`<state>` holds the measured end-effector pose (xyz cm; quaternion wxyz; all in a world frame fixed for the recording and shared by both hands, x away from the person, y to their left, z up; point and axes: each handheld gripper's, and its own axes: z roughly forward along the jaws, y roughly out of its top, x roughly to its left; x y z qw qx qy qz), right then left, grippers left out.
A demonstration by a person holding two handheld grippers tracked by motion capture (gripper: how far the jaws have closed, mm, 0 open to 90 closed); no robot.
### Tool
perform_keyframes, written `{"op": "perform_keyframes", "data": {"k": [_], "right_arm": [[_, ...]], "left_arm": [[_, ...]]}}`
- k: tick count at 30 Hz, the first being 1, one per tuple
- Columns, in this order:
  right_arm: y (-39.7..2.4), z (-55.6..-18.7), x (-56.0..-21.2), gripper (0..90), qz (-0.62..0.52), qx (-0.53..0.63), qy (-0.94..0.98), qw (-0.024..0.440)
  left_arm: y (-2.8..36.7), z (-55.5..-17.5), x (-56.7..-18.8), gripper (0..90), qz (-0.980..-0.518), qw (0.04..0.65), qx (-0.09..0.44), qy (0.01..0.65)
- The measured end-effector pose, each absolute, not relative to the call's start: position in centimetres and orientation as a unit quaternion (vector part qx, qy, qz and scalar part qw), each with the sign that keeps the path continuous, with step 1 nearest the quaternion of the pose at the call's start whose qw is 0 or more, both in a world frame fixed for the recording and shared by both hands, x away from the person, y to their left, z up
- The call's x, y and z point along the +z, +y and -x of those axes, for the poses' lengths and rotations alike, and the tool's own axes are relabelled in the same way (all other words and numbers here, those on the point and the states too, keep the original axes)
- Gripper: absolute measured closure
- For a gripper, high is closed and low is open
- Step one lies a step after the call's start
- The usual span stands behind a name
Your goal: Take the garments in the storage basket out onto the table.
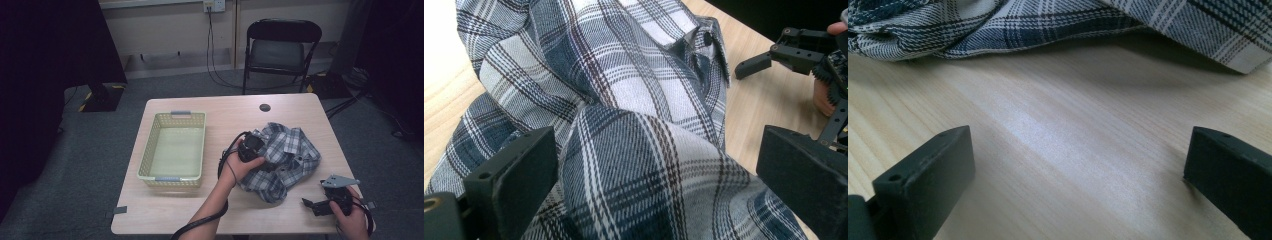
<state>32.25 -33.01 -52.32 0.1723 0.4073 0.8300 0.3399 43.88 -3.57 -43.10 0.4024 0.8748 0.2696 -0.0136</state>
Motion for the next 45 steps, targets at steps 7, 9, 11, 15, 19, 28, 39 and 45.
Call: {"op": "perform_keyframes", "data": {"k": [7,9,11,15,19,28,39,45], "right_arm": [[-33.0,-32.2,-52.3,0.0,-0.407,0.340,0.830,0.172],[-33.0,-32.3,-52.3,0.0,-0.407,0.340,0.830,0.172],[-33.0,-32.2,-52.3,0.0,-0.407,0.340,0.830,0.172],[-33.0,-32.2,-52.3,0.0,-0.407,0.340,0.830,0.172],[-33.0,-32.2,-52.3,0.0,-0.407,0.340,0.830,0.172],[-33.0,-32.2,-52.3,0.0,-0.407,0.340,0.830,0.172],[-33.0,-32.3,-52.3,0.0,-0.407,0.340,0.830,0.172],[-33.0,-32.2,-52.3,0.0,-0.407,0.340,0.830,0.172]], "left_arm": [[-2.6,-43.4,-42.9,2.1,-0.872,0.410,-0.017,0.267],[-2.4,-43.3,-42.9,2.1,-0.872,0.411,-0.015,0.265],[-1.9,-43.1,-42.9,2.1,-0.871,0.414,-0.016,0.263],[-1.4,-42.8,-42.9,2.1,-0.870,0.418,-0.016,0.261],[-1.0,-42.3,-42.8,2.3,-0.874,0.417,-0.013,0.247],[-0.1,-41.7,-42.9,2.3,-0.873,0.421,-0.011,0.244],[0.9,-41.2,-43.1,2.3,-0.872,0.424,-0.014,0.243],[1.5,-40.9,-43.3,2.3,-0.875,0.421,-0.011,0.239]]}}
